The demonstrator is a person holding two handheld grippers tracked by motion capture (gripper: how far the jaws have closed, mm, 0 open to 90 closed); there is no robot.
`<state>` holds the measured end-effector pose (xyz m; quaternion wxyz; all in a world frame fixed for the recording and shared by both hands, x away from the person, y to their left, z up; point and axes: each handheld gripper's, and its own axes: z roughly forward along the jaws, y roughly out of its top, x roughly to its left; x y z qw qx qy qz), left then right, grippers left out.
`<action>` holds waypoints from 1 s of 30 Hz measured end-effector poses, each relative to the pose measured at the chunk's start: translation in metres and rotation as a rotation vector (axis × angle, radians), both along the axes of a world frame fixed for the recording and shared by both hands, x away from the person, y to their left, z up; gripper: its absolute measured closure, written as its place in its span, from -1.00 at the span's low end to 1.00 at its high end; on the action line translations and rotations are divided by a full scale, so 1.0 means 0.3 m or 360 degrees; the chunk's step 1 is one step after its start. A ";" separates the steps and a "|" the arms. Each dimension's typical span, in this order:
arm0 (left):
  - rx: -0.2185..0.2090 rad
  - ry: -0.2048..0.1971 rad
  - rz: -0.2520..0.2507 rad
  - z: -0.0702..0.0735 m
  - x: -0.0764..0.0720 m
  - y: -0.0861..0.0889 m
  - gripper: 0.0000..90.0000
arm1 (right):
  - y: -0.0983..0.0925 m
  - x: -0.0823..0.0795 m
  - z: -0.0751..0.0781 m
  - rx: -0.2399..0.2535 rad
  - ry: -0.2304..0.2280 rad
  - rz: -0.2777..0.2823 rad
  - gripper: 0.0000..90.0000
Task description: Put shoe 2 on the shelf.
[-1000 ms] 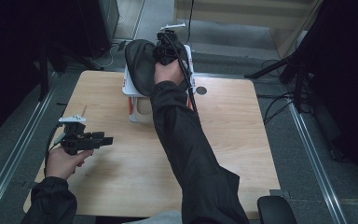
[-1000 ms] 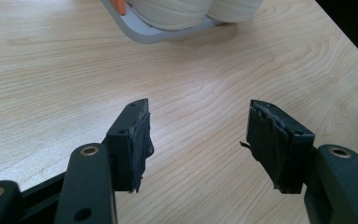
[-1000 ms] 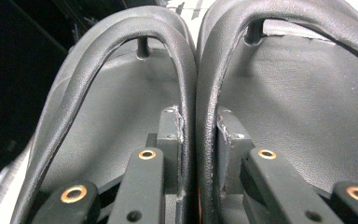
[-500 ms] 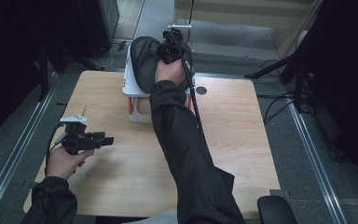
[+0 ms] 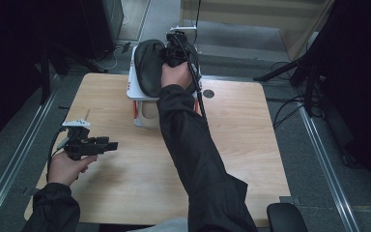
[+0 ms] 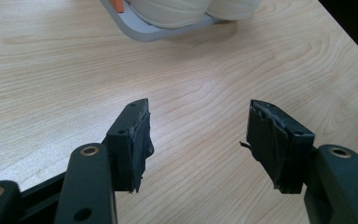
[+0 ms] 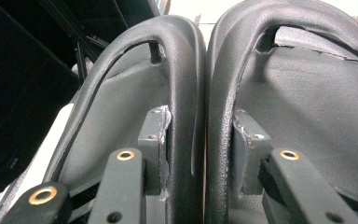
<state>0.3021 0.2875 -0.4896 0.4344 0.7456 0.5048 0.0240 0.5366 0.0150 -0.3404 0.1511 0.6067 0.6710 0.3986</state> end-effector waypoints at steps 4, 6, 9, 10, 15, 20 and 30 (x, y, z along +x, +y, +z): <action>-0.0002 -0.0002 0.0001 0.000 0.000 0.000 -0.11 | -0.005 0.000 0.003 0.0035 0.0014 0.0011 0.34; 0.0000 0.0000 -0.0002 0.000 0.001 0.000 -0.11 | -0.006 -0.001 0.004 0.0061 0.0033 0.0020 0.36; -0.0002 0.0001 -0.0007 0.000 0.002 -0.001 -0.11 | -0.001 -0.004 0.004 0.0066 0.0031 0.0039 0.35; -0.0001 0.0002 -0.0006 0.000 0.001 -0.001 -0.11 | 0.001 -0.004 0.002 0.0061 0.0030 0.0041 0.35; 0.0001 0.0005 -0.0010 0.000 0.002 0.001 -0.11 | -0.007 -0.004 0.008 0.0065 0.0008 0.0037 0.30; 0.0002 0.0008 -0.0011 0.000 0.002 0.001 -0.11 | -0.014 -0.008 0.019 0.0074 0.0000 0.0049 0.23; 0.0007 0.0005 -0.0007 -0.001 0.001 -0.002 -0.11 | -0.028 -0.036 0.037 -0.0004 -0.0001 0.0140 0.23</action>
